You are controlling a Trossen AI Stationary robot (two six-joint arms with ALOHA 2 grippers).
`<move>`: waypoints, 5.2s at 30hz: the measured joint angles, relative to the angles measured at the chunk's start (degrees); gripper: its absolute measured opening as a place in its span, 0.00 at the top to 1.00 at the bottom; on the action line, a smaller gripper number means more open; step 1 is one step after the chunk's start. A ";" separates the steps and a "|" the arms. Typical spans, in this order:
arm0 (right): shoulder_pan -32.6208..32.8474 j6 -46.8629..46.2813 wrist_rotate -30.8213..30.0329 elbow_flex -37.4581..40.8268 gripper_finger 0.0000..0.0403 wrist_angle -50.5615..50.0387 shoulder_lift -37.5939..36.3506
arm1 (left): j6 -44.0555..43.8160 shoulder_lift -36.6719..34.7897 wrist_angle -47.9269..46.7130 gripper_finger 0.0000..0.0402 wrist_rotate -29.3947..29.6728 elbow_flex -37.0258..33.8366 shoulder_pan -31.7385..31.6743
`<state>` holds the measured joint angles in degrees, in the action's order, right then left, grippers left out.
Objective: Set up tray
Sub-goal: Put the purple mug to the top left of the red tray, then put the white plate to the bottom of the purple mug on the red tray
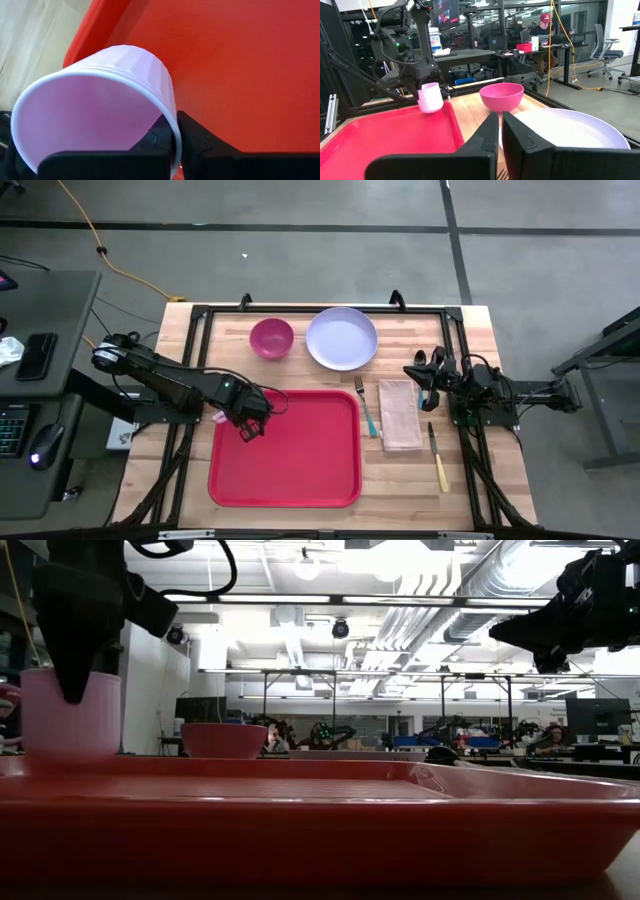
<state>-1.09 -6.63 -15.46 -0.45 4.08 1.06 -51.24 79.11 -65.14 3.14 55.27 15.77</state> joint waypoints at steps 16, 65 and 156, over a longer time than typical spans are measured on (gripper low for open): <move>0.01 -0.02 0.02 0.00 1.00 0.00 0.00 | -0.02 0.02 0.64 0.83 -1.60 0.00 0.00; 0.01 -2.27 0.00 -0.02 1.00 0.00 0.00 | -1.55 0.07 -0.95 0.83 -2.54 -2.95 0.00; 0.00 -2.34 -0.02 -0.01 1.00 0.00 -0.01 | 3.46 0.02 -15.33 0.83 15.76 28.58 -0.07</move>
<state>-1.09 -8.97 -15.49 -0.46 4.08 1.05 -47.79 79.13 -80.47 18.90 83.84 15.70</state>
